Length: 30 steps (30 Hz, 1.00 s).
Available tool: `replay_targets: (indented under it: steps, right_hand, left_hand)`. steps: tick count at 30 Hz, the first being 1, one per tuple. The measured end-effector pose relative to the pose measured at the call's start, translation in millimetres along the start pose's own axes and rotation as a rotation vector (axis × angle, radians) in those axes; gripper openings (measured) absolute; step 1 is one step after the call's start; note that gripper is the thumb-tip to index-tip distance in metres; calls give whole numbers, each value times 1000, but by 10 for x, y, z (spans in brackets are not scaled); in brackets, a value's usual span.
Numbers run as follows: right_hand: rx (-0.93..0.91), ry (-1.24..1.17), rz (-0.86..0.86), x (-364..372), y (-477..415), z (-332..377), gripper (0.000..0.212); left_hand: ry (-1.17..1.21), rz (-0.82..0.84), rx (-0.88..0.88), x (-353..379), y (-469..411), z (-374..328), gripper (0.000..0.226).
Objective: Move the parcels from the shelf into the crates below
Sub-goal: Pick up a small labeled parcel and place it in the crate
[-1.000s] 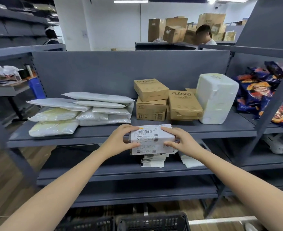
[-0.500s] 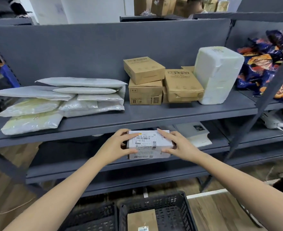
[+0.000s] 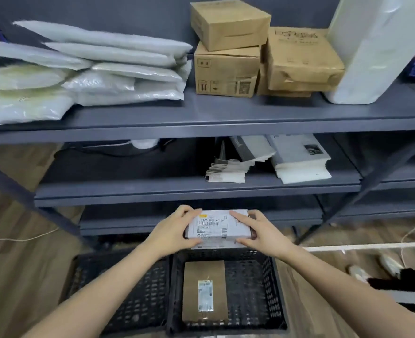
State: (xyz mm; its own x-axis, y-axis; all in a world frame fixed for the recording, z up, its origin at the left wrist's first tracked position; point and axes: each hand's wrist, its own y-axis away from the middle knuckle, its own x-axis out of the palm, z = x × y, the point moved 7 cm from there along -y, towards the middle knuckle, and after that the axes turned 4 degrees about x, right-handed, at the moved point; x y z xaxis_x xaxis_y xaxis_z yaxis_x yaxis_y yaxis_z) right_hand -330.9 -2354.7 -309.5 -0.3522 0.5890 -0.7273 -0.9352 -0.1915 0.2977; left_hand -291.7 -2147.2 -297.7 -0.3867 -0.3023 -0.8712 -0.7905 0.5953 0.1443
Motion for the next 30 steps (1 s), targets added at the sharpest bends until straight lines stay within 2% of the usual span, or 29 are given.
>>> replay_targets:
  steps: [5,11,17,23,30]
  right_hand:
    - [49,-13,82,988,-232,-689,71]
    - [73,6,104,2351,-845,-1750,71]
    - [121,-16,131,3682,-1461,-2791,71]
    - [82,30,124,4622,-2008,-3318,69]
    - [139,-1,37,4964,-2367,-3390,63]
  left_hand:
    - [-55,91,-90,1058,5,513,77]
    - [-47,153,-200,2607,-237,1381,74]
    - [-19,216,-240,4082,-491,2276,80]
    - [-14,157,-342,4978,-714,2907,78]
    - [-89,-6,-379,5354,-832,3197,52]
